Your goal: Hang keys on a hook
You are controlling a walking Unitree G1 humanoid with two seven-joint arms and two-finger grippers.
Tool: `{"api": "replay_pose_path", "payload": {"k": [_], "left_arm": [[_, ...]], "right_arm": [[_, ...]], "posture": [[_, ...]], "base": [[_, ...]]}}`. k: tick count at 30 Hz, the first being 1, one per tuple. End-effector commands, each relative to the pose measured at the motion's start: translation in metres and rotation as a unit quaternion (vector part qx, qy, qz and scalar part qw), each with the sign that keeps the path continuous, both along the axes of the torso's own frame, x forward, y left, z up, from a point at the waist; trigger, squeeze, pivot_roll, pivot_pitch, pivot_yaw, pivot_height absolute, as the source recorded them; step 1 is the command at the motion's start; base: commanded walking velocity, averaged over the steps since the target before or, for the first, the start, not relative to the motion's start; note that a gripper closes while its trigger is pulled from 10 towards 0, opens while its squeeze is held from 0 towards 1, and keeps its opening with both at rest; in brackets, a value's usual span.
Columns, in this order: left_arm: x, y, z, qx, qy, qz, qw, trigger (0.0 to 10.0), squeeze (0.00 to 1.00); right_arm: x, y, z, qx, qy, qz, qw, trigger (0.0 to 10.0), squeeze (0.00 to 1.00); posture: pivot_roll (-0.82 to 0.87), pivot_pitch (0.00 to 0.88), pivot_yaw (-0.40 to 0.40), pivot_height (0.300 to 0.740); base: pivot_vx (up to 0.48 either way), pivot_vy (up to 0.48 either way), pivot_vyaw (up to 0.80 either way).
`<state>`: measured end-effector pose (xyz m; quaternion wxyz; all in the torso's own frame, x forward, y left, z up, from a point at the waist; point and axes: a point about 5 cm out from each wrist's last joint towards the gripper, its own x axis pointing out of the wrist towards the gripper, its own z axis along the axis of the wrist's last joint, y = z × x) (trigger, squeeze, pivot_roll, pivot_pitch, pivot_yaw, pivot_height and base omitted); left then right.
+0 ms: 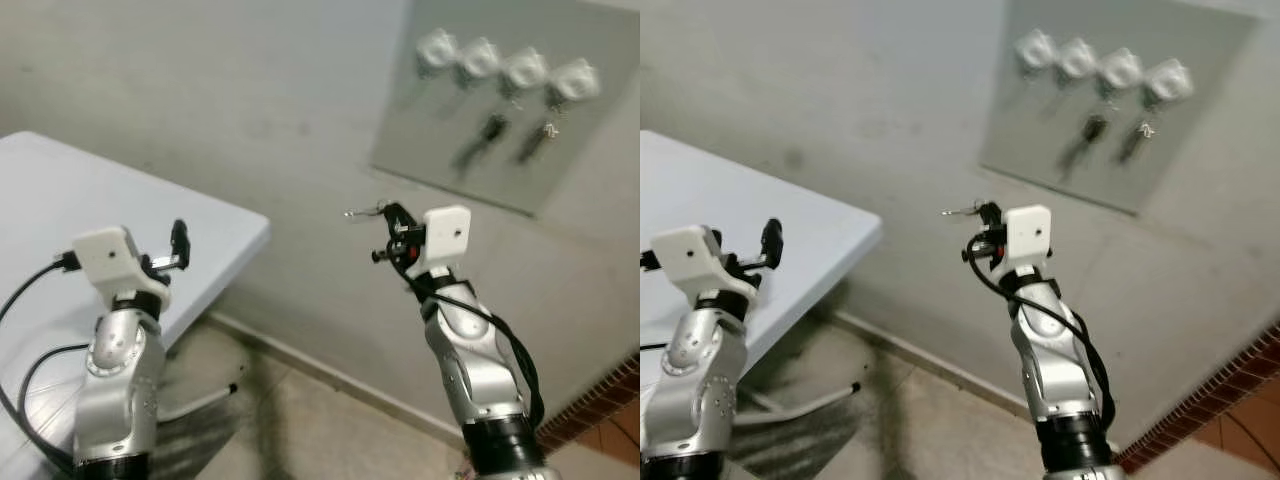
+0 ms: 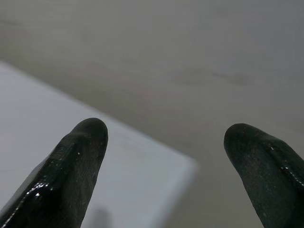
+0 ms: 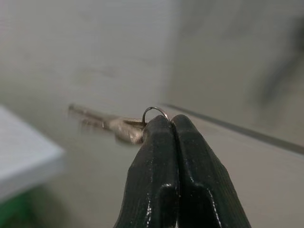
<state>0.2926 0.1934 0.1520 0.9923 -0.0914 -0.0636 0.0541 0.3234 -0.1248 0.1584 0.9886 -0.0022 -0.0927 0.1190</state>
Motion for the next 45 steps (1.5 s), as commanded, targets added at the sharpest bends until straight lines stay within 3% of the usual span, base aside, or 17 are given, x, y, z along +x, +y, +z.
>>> {"api": "replay_pose_path", "payload": {"k": [1, 8, 11, 15, 19, 24, 45], "left_arm": [[-0.0005, 0.0024, 0.0021, 0.007, 0.0, 0.002, 1.0, 10.0, 0.0], [-0.0002, 0.003, 0.001, 0.003, 0.005, 0.0, 1.0, 10.0, 0.0], [0.0002, 0.0024, 0.0006, -0.004, 0.008, 0.005, 1.0, 10.0, 0.0], [0.0003, 0.0022, 0.0006, -0.005, 0.009, 0.006, 1.0, 10.0, 0.0], [-0.0012, 0.0003, -0.0033, -0.017, 0.023, 0.015, 0.999, 10.0, 0.0], [-0.0017, 0.0006, -0.0032, -0.049, 0.021, 0.013, 0.998, 10.0, 0.0], [-0.004, -0.0013, -0.0025, -0.056, 0.028, 0.015, 0.998, 10.0, 0.0]], "right_arm": [[-0.0002, -0.0016, 0.0027, 0.003, -0.004, -0.005, 1.0, 10.0, 0.0], [-0.0004, -0.0017, 0.003, 0.002, -0.004, -0.005, 1.0, 10.0, 0.0], [0.0, -0.0027, 0.0039, 0.03, -0.005, -0.011, 0.999, 10.0, 0.0], [0.0, -0.003, 0.004, 0.033, -0.005, -0.011, 0.999, 10.0, 0.0], [0.0002, -0.0052, -0.0041, 0.004, 0.03, -0.023, 0.999, 10.0, 0.0], [-0.0008, -0.0031, -0.0036, 0.006, 0.029, -0.015, 0.999, 10.0, 0.0], [-0.0042, -0.0043, -0.0031, 0.002, 0.032, -0.016, 0.999, 10.0, 0.0]], "posture": [[-0.04, 0.0, -0.057, 0.74], [-0.04, 0.0, -0.059, 0.74], [-0.04, 0.0, -0.059, 0.74], [-0.04, 0.0, -0.059, 0.74], [-0.04, 0.0, -0.059, 0.74], [-0.04, 0.0, -0.06, 0.74], [-0.04, 0.0, -0.058, 0.74]], "base": [[0.0, 0.0, -0.8], [0.0, 0.0, -0.8], [0.0, 0.0, -0.79], [0.0, 0.0, -0.79], [0.0, 0.0, 0.0], [0.0, 0.0, 0.0], [0.0, 0.0, 0.0]]}}
